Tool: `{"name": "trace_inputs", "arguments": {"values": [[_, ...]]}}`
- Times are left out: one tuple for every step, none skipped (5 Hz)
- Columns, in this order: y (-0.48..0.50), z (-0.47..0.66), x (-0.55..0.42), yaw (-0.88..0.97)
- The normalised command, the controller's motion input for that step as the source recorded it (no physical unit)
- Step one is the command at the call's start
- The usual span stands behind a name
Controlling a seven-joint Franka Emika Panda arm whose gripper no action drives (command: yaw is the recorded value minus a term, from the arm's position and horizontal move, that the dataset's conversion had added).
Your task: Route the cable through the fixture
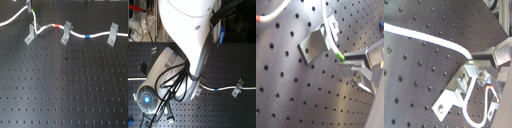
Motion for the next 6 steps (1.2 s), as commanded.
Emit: {"name": "trace_inputs", "arguments": {"values": [[0.271,0.26,-0.094,-0.55],[0.452,0.23,-0.063,-0.44],[0.473,0.29,-0.108,-0.38],[0.207,0.31,-0.174,-0.29],[-0.231,0.12,-0.063,0.00],[-0.182,0.03,-0.023,0.00]]}}
